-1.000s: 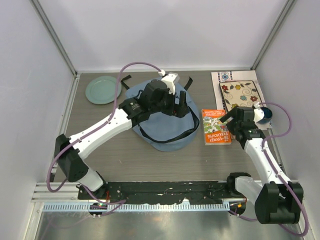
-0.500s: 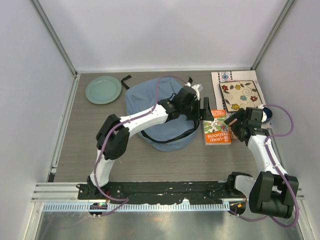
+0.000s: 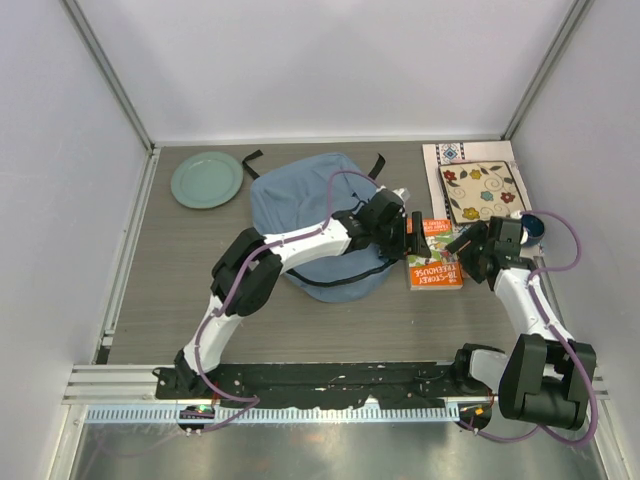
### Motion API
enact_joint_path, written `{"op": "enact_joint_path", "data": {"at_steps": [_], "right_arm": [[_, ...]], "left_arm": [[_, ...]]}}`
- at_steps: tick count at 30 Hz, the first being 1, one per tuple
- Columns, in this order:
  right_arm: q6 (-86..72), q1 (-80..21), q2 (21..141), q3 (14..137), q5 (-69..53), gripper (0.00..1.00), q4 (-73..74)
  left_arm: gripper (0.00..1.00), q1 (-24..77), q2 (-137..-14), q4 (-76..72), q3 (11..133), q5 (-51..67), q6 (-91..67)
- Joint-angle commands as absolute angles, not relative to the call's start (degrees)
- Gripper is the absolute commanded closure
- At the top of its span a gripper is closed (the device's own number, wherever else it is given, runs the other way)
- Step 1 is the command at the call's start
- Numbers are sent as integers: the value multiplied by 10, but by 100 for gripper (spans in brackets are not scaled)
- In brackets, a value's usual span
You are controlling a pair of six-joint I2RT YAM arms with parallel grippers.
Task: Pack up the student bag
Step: Pick up the book from the center of the board.
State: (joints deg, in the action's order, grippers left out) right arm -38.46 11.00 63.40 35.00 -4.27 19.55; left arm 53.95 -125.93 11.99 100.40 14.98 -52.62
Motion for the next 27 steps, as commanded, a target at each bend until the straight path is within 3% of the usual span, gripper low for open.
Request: {"op": "enact_joint_path", "data": {"at_steps": [1, 27], "right_arm": [[-363, 113, 651, 345, -47, 28, 168], [-341, 113, 707, 327, -32, 28, 126]], "left_arm": [[24, 541, -1266, 131, 998, 121, -523], [25, 545, -1317, 139, 1008, 112, -525]]}}
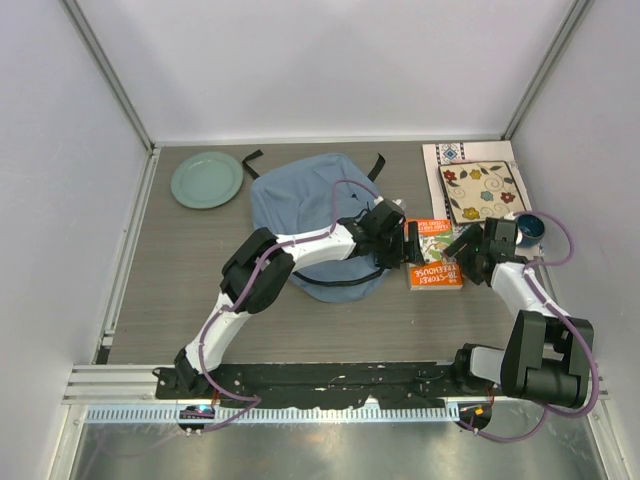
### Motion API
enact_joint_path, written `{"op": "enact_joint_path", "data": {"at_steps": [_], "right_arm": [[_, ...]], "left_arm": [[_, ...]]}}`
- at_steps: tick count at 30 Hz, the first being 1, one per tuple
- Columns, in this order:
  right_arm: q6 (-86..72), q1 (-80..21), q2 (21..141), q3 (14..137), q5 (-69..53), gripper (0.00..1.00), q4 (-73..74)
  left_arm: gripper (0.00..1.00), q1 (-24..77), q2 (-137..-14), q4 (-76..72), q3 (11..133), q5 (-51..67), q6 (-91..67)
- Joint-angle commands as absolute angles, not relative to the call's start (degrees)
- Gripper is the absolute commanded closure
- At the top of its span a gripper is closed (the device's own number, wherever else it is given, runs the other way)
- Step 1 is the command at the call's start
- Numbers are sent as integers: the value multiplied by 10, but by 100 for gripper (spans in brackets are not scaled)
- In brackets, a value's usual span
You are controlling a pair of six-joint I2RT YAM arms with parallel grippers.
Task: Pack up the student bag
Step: Pick up the book from the center of the board.
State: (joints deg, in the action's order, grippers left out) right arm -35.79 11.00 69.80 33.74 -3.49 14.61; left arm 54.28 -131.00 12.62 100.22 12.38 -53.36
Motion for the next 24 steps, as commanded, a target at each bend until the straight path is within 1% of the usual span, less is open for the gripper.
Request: {"op": "enact_joint_path", "data": {"at_steps": [1, 6, 12, 13, 17, 19, 22, 24], "right_arm": [[-342, 113, 709, 323, -43, 28, 122], [-354, 113, 725, 300, -90, 28, 106], [-384, 113, 703, 264, -138, 30, 74], [-393, 113, 700, 258, -141, 31, 69], [-398, 113, 692, 257, -150, 34, 65], [-398, 113, 692, 257, -153, 34, 66], [-396, 113, 697, 257, -156, 35, 66], [-395, 113, 700, 256, -156, 35, 66]], "left_arm": [[25, 545, -1317, 137, 1007, 114, -525], [26, 545, -1318, 129, 1009, 122, -527], [30, 545, -1317, 113, 1005, 137, -535], [34, 545, -1316, 110, 1005, 141, -537], [44, 545, -1306, 84, 998, 156, -545], [53, 545, -1296, 66, 995, 165, -548], [59, 546, -1282, 53, 991, 170, -550], [59, 546, -1275, 40, 988, 173, -551]]}}
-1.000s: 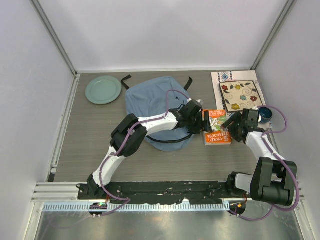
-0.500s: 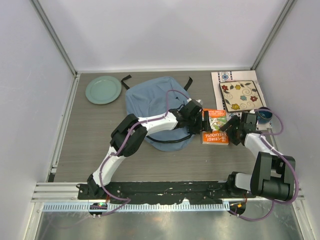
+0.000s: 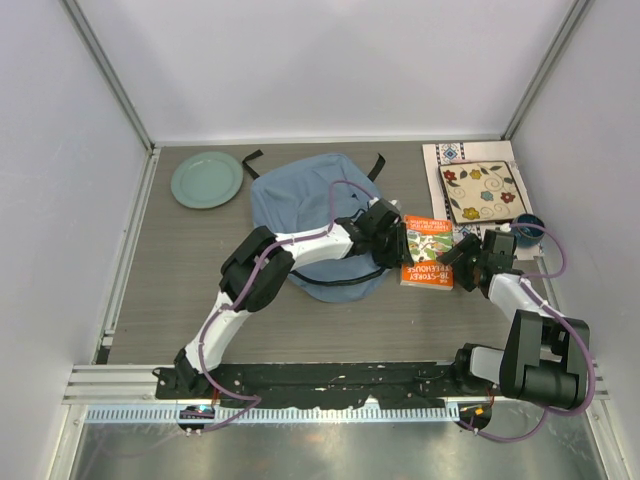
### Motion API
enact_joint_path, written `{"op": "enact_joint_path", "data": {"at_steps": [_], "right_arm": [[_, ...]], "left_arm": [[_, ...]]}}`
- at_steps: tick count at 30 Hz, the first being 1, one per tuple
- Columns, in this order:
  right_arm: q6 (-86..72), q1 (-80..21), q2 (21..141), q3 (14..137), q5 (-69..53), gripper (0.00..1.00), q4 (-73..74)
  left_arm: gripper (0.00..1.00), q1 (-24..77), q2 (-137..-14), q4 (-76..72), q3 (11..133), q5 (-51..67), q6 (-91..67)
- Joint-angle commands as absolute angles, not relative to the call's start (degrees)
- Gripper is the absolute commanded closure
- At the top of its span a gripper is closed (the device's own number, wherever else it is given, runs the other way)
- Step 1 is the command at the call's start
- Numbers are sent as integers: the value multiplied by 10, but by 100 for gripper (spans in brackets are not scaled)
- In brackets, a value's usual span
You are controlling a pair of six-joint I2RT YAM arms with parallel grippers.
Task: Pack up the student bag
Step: Pick up the book from the center of the board.
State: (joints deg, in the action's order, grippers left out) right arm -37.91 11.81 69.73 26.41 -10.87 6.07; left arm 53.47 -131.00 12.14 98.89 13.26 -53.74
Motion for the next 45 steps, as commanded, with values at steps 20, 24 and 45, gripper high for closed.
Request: {"op": "enact_joint_path", "data": {"at_steps": [20, 24, 45], "right_arm": [[-393, 113, 704, 252, -171, 35, 59], [-391, 113, 705, 252, -174, 35, 60], [-389, 113, 715, 253, -191, 35, 55]], "left_arm": [[60, 548, -1238, -73, 922, 178, -576], [63, 548, -1240, -77, 921, 180, -576], [64, 548, -1287, -25, 964, 192, -582]]}}
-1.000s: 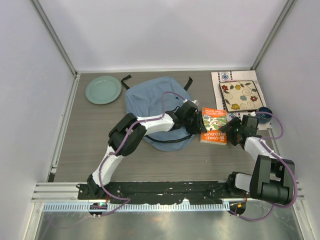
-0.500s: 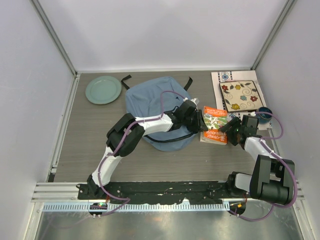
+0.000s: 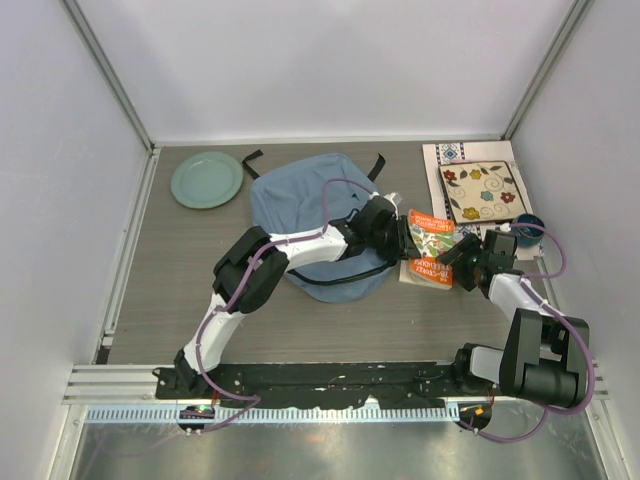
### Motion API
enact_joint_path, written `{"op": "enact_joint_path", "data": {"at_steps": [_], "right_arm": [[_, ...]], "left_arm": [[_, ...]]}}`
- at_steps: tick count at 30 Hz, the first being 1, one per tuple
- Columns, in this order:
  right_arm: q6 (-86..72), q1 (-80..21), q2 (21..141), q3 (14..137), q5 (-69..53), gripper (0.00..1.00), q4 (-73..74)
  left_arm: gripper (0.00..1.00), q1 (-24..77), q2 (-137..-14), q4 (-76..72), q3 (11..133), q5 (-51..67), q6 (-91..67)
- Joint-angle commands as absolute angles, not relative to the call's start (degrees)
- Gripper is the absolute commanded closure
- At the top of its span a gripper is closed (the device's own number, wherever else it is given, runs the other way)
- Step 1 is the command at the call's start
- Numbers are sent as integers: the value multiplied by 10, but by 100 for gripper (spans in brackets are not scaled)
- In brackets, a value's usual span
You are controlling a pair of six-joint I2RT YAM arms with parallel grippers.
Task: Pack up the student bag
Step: Pick up the book from the center of the board.
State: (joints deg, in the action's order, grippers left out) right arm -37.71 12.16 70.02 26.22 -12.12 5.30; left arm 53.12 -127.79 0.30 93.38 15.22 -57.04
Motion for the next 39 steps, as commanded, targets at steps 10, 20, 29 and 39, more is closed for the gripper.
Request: {"op": "enact_joint_path", "data": {"at_steps": [10, 20, 29, 39], "right_arm": [[-391, 113, 715, 253, -197, 35, 53], [-390, 113, 710, 258, -201, 35, 62], [-398, 113, 634, 317, -219, 20, 126], [-394, 119, 556, 387, -193, 12, 200]], "left_arm": [[46, 548, -1305, -2, 984, 197, -581], [100, 548, -1301, 33, 994, 192, -565], [100, 547, -1210, 54, 998, 156, -484], [100, 512, -1086, 9, 952, 157, -477]]}}
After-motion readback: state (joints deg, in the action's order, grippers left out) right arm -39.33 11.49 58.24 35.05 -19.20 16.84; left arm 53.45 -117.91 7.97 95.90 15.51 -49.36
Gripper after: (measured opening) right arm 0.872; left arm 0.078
